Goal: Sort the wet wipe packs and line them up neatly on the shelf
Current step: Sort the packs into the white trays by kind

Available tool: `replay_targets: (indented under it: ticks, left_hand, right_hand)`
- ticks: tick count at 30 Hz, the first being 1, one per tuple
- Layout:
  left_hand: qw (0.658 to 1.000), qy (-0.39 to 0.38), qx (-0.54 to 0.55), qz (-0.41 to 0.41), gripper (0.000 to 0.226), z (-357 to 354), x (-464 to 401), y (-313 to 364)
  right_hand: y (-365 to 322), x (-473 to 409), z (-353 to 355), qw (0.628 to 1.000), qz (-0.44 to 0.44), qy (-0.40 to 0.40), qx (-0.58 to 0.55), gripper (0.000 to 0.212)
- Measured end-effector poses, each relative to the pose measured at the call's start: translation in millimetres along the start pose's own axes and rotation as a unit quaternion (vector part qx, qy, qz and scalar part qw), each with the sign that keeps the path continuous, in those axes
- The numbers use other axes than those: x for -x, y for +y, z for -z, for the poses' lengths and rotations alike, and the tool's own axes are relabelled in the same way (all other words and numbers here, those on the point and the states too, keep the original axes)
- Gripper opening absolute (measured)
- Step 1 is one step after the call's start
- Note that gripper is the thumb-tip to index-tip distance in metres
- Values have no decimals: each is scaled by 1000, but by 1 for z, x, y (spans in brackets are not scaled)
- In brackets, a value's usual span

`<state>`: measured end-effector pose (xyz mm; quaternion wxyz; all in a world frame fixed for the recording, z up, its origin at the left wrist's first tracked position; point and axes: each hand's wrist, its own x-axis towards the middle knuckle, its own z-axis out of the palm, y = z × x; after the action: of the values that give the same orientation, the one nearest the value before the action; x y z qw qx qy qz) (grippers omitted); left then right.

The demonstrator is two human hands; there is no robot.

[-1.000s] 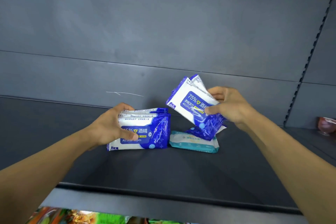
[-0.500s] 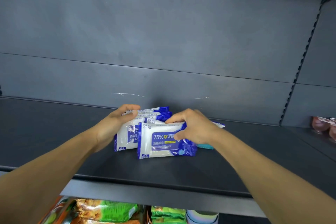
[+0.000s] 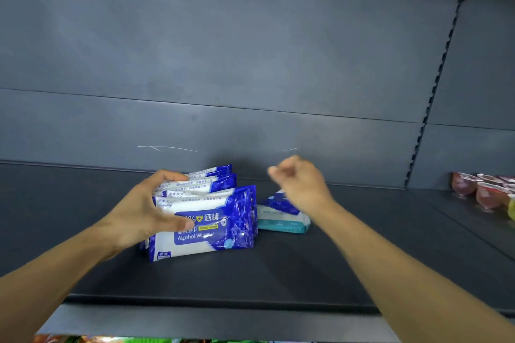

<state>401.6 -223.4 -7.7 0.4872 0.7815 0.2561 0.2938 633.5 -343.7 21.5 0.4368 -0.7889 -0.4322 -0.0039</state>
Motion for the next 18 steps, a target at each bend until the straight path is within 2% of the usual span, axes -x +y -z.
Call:
replay_targets:
  ticks: [2, 3, 5, 7, 9, 12, 16, 18]
  left_hand:
    - [1000, -6, 2, 4, 96, 0, 2, 2]
    - [1000, -6, 5, 3, 101, 0, 3, 3]
    - [1000, -2, 10, 1, 105, -1, 3, 3]
    - [1000, 0, 7, 1, 105, -1, 2, 4]
    - [1000, 2, 5, 3, 105, -1, 2, 3]
    - [1000, 8, 4, 10, 106, 0, 2, 1]
    - [1000, 10, 8, 12, 102, 0, 2, 1]
    - [1000, 13, 13, 10, 94, -1, 2, 2]
  right_hand:
    - [30, -24, 12, 992, -85, 50, 77, 29]
    - [45, -32, 16, 985, -132, 49, 103, 32]
    - [67, -42, 13, 970, -208, 4, 121, 52]
    - [77, -45, 3, 962, -233, -46, 133, 73]
    - [78, -49, -8, 963, -229, -59, 132, 82]
    - [76, -54, -18, 972, -225, -25, 69, 69]
    - [74, -47, -9, 977, -187, -3, -103, 19]
    - [66, -41, 5, 976, -144, 17, -163, 16]
